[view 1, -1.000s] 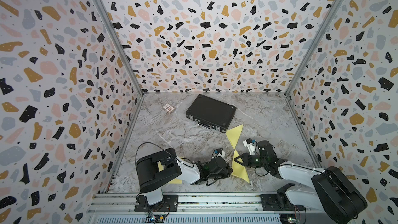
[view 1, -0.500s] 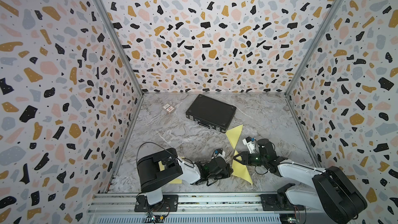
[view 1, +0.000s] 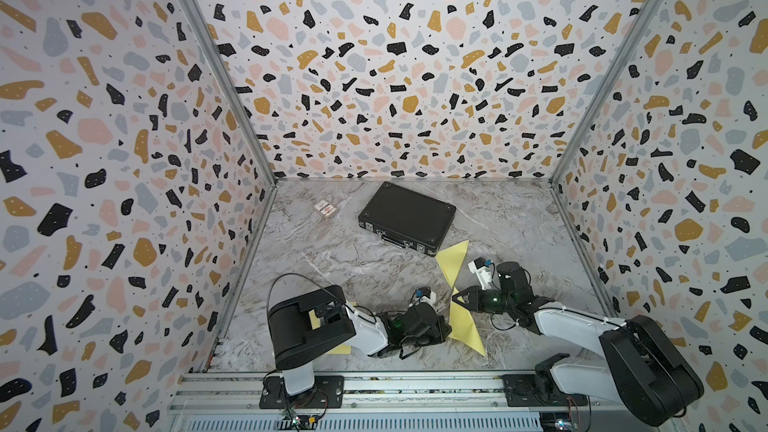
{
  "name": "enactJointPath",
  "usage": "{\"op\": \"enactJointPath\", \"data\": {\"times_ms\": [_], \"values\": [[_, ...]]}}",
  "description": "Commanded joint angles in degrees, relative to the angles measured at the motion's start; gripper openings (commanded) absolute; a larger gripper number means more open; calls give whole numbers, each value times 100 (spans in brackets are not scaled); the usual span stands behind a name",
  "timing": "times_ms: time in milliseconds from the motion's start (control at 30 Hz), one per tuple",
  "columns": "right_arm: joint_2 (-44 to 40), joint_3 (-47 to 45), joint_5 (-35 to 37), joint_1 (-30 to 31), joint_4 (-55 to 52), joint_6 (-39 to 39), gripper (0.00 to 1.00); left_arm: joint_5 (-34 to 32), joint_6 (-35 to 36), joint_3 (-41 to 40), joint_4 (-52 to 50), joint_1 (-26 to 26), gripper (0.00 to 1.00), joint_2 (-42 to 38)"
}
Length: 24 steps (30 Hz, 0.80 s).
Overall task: Fold the square paper diagonally
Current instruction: Fold the paper at the center of the board.
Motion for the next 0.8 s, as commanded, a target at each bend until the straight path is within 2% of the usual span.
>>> {"op": "enactJointPath", "data": {"times_ms": [0,67,133,167,300,400,567,633,700,767], "values": [[42,286,-74,-44,-87,-91,3,124,128,-586,-2866,-97,0,800],[83,385,-41,-44,-217,-149,7,141,131,-586,-2851,-97,0,824],[113,414,13,-54,-280,-161,20,150,137,-584,-2836,-113,0,838],[131,405,19,-54,-256,-159,23,158,146,-586,-2818,-110,0,844],[175,437,27,-70,-230,-153,25,158,128,-637,-2759,-108,0,851],[141,565,53,-95,-370,-228,19,161,130,-639,-2754,-114,0,852],[100,674,20,-112,-435,-273,4,151,114,-648,-2763,-126,0,844],[87,690,-25,-116,-403,-270,2,138,109,-648,-2768,-128,0,837],[59,723,7,-116,-523,-264,7,126,98,-652,-2779,-123,0,835],[28,759,89,-116,-804,-295,28,116,91,-657,-2781,-124,0,833]]}}
